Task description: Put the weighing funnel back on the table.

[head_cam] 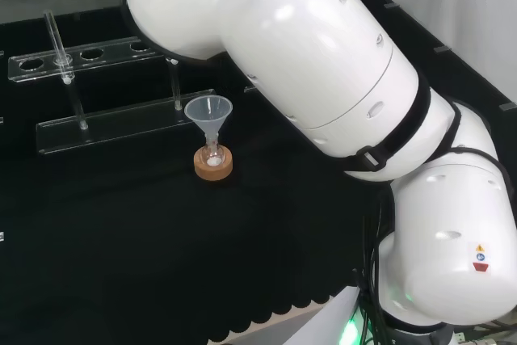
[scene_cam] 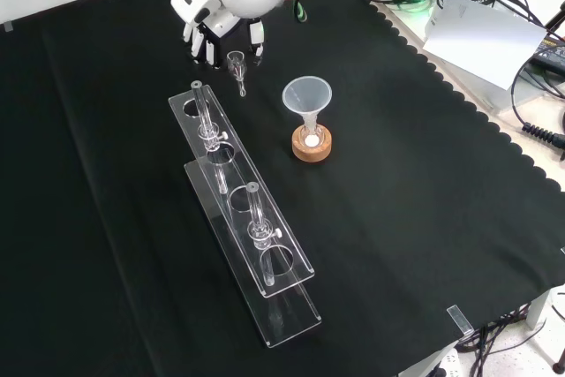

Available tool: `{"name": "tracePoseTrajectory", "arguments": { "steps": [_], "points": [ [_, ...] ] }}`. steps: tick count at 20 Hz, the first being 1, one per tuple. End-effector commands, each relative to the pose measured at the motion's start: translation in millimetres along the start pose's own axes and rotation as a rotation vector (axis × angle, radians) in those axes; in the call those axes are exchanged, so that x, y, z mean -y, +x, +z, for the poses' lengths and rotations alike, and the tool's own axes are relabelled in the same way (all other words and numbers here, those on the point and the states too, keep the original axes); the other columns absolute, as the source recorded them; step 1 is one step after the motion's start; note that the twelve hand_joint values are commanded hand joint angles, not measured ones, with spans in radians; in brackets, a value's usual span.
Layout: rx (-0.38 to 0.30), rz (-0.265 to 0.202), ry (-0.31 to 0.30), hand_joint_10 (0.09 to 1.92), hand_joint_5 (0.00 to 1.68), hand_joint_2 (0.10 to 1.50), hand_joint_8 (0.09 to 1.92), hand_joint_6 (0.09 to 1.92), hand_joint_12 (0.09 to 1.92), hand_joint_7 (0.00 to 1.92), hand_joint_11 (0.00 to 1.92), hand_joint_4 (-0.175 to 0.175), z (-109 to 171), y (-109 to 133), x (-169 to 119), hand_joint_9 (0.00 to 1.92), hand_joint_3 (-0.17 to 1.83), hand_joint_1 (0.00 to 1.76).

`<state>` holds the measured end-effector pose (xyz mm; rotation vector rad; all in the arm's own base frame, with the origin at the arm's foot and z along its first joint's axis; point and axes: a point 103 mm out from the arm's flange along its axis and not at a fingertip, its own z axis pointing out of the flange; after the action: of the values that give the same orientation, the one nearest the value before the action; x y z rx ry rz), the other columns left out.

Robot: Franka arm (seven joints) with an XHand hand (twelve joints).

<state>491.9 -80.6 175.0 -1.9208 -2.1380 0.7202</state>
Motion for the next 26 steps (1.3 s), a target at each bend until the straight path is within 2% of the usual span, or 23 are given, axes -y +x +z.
{"name": "tracePoseTrajectory", "arguments": {
  "steps": [1,14,26],
  "points": [
    [-0.034,-0.009,0.013,0.44,1.2,0.64,0.64,0.84,1.18,0.59,0.62,0.175,24.8,-2.5,-13.3,0.86,0.75,1.11],
    [-0.065,-0.019,0.031,0.43,1.2,0.64,0.64,0.84,1.17,0.59,0.62,0.175,57.5,-2.4,-34.4,0.86,0.75,1.11],
    [-0.071,-0.005,0.023,0.43,1.2,0.64,0.63,0.84,1.17,0.59,0.62,0.175,66.3,-6.2,-53.2,0.86,0.74,1.11]
  ]
}}
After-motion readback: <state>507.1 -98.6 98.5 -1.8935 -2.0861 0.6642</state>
